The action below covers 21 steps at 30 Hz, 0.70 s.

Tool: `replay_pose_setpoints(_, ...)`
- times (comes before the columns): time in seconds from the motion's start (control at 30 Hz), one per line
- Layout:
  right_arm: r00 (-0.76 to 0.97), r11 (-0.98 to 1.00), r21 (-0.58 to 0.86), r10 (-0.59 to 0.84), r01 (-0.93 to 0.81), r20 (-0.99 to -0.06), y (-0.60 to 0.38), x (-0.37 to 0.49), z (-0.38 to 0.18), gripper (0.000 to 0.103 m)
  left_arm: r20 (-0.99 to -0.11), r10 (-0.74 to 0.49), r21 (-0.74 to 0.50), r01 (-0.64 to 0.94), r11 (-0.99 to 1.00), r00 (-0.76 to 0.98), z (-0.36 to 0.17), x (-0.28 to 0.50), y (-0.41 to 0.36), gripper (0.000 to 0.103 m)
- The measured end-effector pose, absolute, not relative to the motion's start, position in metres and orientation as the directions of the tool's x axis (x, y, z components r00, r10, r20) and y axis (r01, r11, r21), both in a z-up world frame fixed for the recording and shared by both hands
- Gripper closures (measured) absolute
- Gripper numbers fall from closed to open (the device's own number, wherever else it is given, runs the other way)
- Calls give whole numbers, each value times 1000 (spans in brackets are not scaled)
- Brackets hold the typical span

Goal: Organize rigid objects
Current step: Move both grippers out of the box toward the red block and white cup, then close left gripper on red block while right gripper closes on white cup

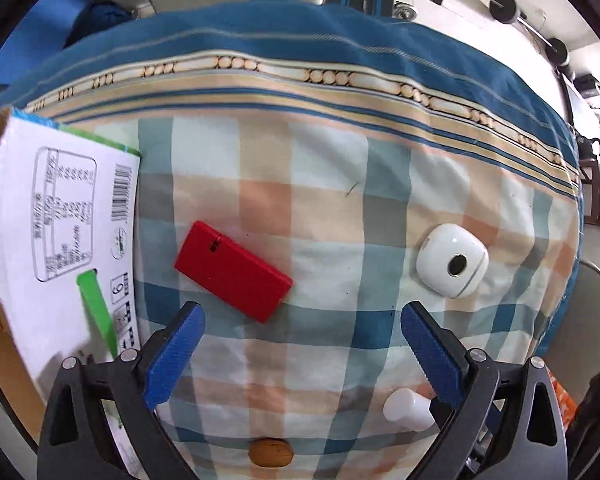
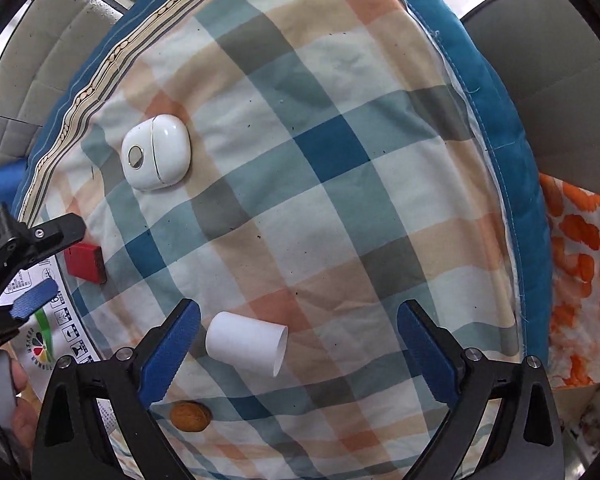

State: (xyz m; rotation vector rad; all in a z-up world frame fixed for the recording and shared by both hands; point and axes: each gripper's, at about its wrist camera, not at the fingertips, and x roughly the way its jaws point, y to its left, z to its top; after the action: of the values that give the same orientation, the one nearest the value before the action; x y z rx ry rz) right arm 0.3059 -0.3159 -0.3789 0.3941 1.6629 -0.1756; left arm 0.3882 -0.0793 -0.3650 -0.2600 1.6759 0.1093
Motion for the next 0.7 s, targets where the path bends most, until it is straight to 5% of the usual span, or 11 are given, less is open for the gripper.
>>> replay_pose_setpoints(0.23,-99,939,103,143,328,-985,-308,309,-380,9,-983,-55,-6,-269,963,-174,-396,387,-70,3)
replay_pose_setpoints(0.37,-115,933,134,182,334,-977,-291,306,-388,13,-985,-34,10,-256,967,-170,-399,393,-67,20)
replay_pose_setpoints(0.57,-141,924,139,200,357,-970,-273,301,-404,35,-988,-34,1,-223,975,-153,-397,397,-72,40)
replay_pose_setpoints(0.63,-146,924,121,185,363,-972,-272,297,-408,54,-988,-38,-6,-212,977,-147,-395,397,-76,44)
replay_pose_setpoints(0.7,-135,916,128,192,381,-972,-276,291,-410,54,-989,-39,-9,-204,979,-145,-394,397,-70,45)
